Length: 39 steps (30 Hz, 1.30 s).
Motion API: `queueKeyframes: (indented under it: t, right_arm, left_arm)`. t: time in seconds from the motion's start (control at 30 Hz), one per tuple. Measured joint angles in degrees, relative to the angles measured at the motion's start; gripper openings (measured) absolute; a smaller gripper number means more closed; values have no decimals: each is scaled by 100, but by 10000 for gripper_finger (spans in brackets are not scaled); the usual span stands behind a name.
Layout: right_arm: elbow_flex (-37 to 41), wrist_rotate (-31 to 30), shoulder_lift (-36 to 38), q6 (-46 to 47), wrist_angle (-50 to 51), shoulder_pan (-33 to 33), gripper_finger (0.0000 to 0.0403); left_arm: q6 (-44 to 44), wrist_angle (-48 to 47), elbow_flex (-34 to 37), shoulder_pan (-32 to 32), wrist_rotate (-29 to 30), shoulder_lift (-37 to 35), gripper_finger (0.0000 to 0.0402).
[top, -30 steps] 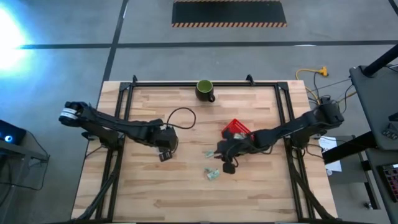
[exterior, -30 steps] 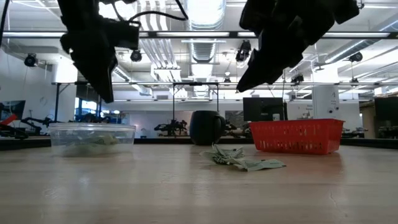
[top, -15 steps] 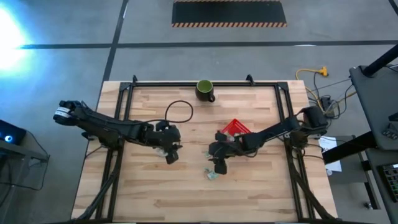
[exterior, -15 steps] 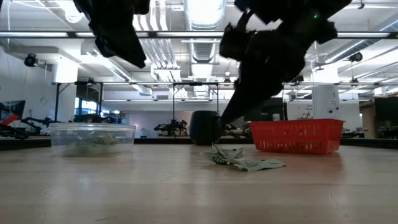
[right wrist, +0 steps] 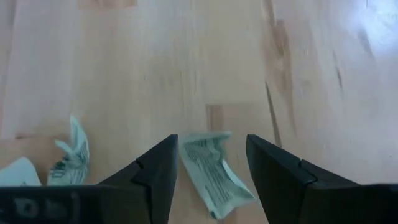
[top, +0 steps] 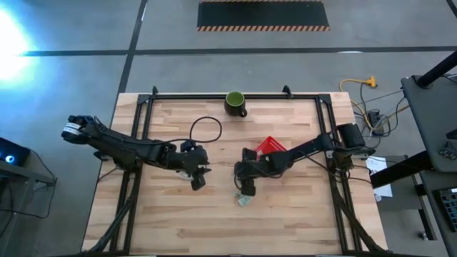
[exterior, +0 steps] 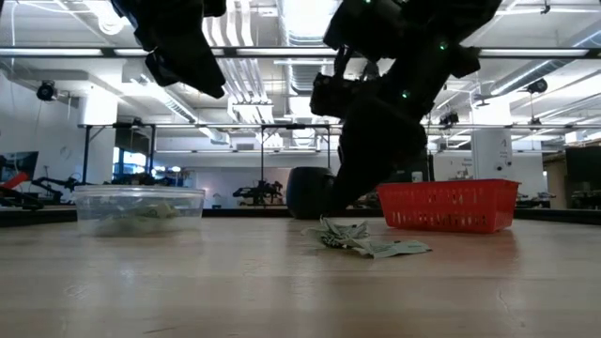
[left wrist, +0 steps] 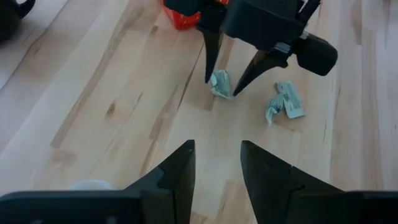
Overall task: Pick and place items into bin
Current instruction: Put the stevia packet into the red basket
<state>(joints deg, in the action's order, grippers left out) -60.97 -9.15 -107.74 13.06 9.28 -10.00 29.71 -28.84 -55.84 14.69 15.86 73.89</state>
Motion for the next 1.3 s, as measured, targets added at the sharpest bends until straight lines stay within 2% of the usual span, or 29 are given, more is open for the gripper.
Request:
queueKeyframes:
  t: [1.13,1.3]
  right_arm:
    - [37,214,-18,-2,-142,158,168]
    - [43,383,-238,170,-313,169,167]
  left_arm:
    - [-9,143,93,-1,66,7,112]
    - [-11,140,97,-6,89,7,112]
